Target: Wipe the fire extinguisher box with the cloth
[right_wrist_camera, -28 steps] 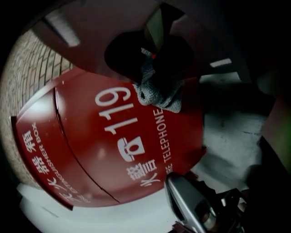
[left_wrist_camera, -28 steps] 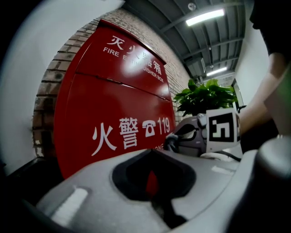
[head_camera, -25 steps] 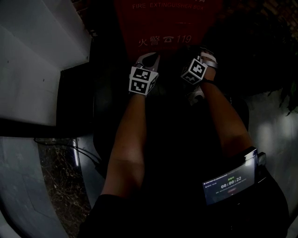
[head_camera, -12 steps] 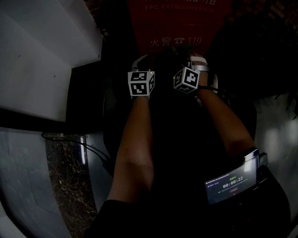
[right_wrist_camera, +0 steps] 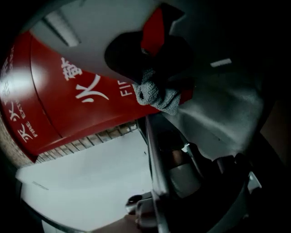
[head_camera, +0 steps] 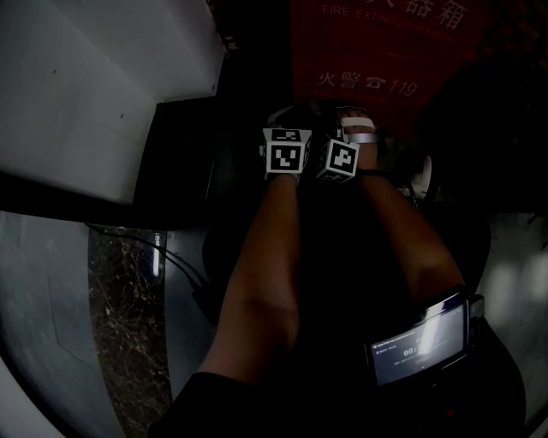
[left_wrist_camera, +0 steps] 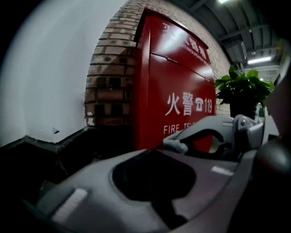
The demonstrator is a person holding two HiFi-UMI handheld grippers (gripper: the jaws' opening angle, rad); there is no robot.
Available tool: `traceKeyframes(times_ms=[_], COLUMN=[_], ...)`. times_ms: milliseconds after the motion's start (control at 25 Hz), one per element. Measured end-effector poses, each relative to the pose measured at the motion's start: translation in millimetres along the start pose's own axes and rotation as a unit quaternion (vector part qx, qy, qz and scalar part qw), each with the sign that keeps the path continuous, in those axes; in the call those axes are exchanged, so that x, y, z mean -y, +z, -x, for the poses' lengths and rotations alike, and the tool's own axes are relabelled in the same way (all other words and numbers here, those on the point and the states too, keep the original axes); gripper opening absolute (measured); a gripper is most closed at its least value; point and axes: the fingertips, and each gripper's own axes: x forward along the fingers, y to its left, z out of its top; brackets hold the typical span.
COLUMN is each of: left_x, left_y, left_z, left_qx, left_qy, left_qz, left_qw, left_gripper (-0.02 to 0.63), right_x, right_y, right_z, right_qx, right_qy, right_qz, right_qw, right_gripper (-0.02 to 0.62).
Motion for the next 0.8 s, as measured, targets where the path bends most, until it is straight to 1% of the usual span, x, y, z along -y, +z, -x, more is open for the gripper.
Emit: traceKeyframes(times_ms=[80, 200, 320, 440, 560, 640, 720, 800], left_x=[-8, -11, -6, 4, 12, 24, 36, 46], left_y=[-6, -10, -12, -10, -10, -9, -7, -3], left_z=[-4, -9, -11, -12, -21, -24, -24, -24], left_qx=[-0.013, -0.022, -0.027, -0.025, -0.021, -0.024, -0.022, -0.013], left_qy=[0.009, 0.014, 0.006, -0.009, -0.022, -0.039, -0.057, -0.072], left_qz=[-0.002, 0.000, 0.007, 0.000, -0.033, -0.053, -0.061, -0.066], left_qw=[0.9999, 0.9997, 0.9996, 0.9997, 0.9990, 0.9976, 0.9963, 0.9951], left_gripper=[0.002, 0.003, 0.002, 0.002, 0.003, 0.003, 0.003, 0.003], right_x=[-5, -9, -9, -7, 3, 8, 9, 10], right_y=[9, 13, 10, 0, -22, -44, -67, -89], right_z=[-9, -14, -13, -11, -6, 0, 6, 12], right_qx=[0.005, 0.003, 0.004, 0.000, -0.020, -0.039, -0.054, -0.070], right_qy=[0.003, 0.009, 0.009, 0.007, -0.003, -0.005, -0.005, -0.004], right_qz=[0.010, 0.019, 0.019, 0.004, 0.000, 0.002, -0.002, -0.021], right_qw=[1.000, 1.000, 1.000, 1.000, 1.000, 0.999, 0.999, 0.997], right_gripper=[0.043, 0.043, 0.043, 0.043, 0.043, 0.043, 0.043, 0.043])
